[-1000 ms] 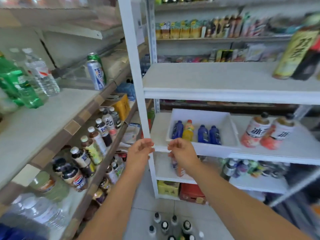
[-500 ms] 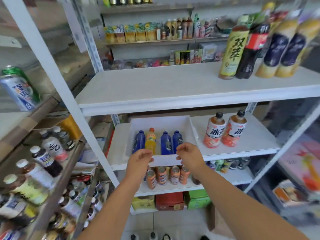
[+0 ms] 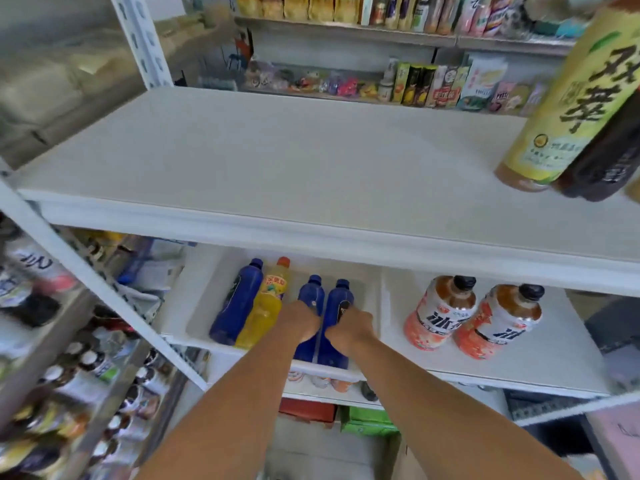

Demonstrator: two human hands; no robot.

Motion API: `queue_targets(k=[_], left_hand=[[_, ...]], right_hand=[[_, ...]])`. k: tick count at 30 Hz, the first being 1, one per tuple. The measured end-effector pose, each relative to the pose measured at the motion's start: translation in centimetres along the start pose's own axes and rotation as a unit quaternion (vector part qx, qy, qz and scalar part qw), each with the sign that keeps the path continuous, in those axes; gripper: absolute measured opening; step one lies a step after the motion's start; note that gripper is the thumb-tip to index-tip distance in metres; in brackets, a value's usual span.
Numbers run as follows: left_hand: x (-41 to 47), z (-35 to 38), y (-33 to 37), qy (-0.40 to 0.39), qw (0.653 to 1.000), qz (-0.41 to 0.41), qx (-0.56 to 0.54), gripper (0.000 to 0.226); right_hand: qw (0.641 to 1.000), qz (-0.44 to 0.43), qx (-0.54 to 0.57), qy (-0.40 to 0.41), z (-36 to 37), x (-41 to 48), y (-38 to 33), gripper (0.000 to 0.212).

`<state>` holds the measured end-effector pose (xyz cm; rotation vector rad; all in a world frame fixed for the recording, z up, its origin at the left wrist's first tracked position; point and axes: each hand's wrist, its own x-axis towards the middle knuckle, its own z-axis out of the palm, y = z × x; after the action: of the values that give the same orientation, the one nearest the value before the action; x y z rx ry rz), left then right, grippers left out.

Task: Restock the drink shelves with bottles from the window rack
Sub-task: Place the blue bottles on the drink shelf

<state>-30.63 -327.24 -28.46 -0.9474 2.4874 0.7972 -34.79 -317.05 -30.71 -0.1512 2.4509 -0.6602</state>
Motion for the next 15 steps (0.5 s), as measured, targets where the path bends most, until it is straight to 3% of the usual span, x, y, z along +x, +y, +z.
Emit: queue_targets(k=[6, 8, 12, 15], left_hand=[[1.2, 1.6, -0.6, 0.011, 0.999, -0.020, 0.032, 0.052], [1.4, 1.5, -0.6, 0.000, 0.998, -0.028, 0.064, 0.059], [0.7, 0.8, -0.4, 0.032, 0.997, -0.052, 0.051, 0.043], [0.4, -1.0, -0.3, 0.063, 0.990, -0.076, -0.097, 0.038]], right_hand=[[0.993, 0.079, 0.089, 0.004, 2.6, 1.7, -0.4, 0.091], [0.991, 0.095, 0.092, 0.011, 2.7, 1.8, 0.0, 0.099], [0.984, 0.111, 0.141, -0.018, 1.7, 2.3, -0.1, 0.084], [0.950, 0.085, 0.299, -0.025, 0.1, 2.3, -1.1, 0.068]])
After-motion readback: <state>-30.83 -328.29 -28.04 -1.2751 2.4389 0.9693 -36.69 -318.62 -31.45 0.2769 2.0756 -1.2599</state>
